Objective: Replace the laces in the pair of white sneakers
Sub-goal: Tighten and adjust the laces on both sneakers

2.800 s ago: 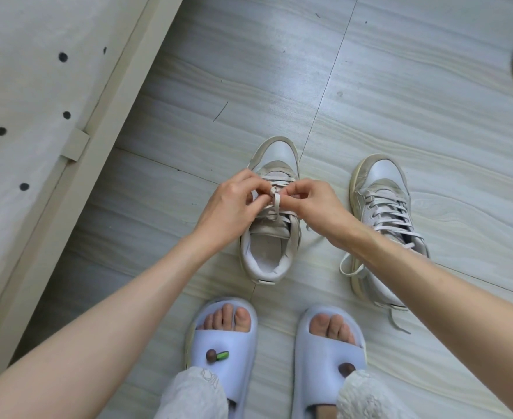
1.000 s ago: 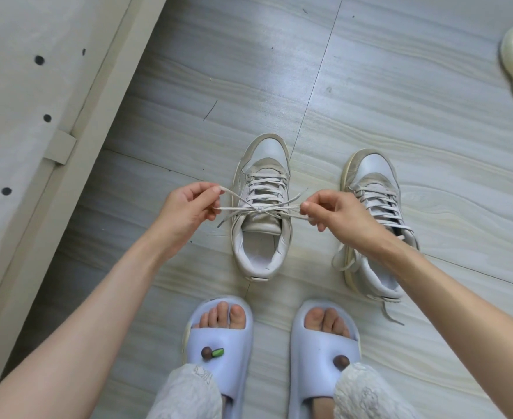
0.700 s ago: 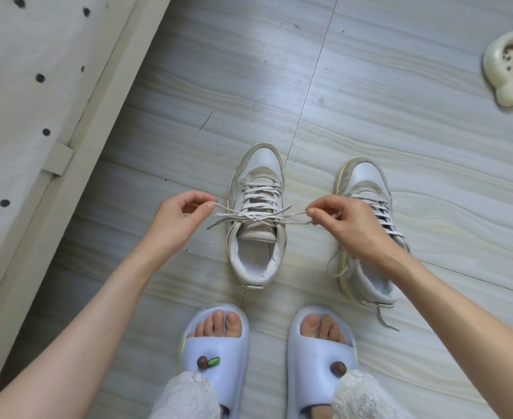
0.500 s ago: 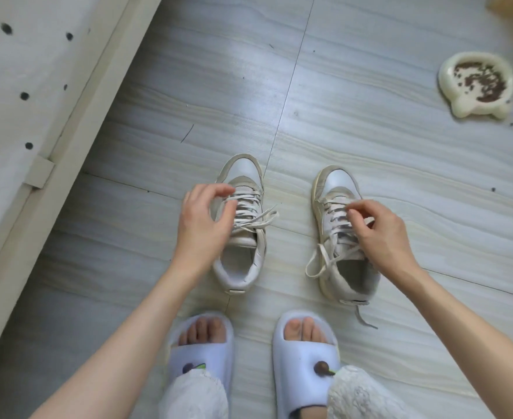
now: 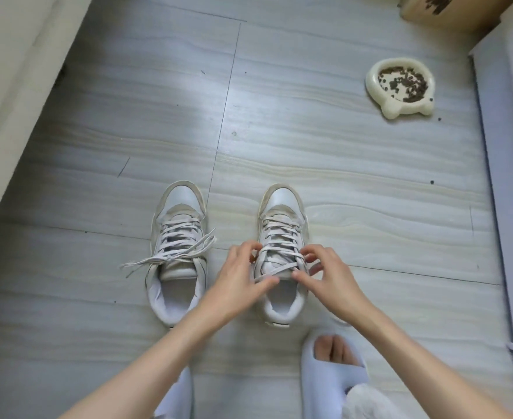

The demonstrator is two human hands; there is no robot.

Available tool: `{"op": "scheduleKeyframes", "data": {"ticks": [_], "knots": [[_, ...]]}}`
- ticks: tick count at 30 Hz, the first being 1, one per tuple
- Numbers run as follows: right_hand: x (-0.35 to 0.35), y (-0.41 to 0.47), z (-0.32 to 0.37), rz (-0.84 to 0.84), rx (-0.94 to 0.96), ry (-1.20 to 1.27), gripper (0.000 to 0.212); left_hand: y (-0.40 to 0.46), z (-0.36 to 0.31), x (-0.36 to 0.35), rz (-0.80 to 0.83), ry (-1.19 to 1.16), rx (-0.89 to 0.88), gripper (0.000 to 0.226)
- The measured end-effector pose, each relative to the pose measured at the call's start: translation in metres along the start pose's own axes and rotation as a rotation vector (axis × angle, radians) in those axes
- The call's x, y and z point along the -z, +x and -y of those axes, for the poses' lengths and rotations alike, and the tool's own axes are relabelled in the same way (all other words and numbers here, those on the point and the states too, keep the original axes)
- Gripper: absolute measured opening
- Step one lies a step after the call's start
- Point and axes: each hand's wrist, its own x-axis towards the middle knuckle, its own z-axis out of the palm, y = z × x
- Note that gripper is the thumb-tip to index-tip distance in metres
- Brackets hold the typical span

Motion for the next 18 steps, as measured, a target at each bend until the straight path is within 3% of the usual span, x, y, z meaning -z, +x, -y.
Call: {"op": "scheduleKeyframes", "data": {"ticks": [4, 7, 10, 12, 16, 18], "knots": [[-0.002, -0.003, 0.0, 0.014, -0.003, -0.035, 0.035, 0.001, 0.004, 0.003, 0.002, 0.12, 0.031, 0.065], [0.01, -0.007, 0.005, -0.022, -0.05, -0.027, 0.015, -0.002, -0.001, 0.015, 0.082, 0.222, 0.009, 0.049], [0.023, -0.007, 0.008, 0.002, -0.031, -0.035, 0.021, 0.0, -0.012, 0.034, 0.07, 0.267, -0.019, 0.018], [0.03, -0.006, 0.014, 0.112, -0.026, 0.024, 0.025, 0.003, -0.023, 0.049, 0.068, 0.251, -0.015, 0.015], [0.039, -0.014, 0.033, 0.533, -0.007, 0.159, 0.013, -0.008, -0.051, 0.068, 0.431, 0.128, -0.017, 0.037], [0.044, -0.016, 0.033, 0.586, -0.005, 0.235, 0.008, -0.011, -0.058, 0.069, 0.494, 0.147, -0.048, 0.038]]}}
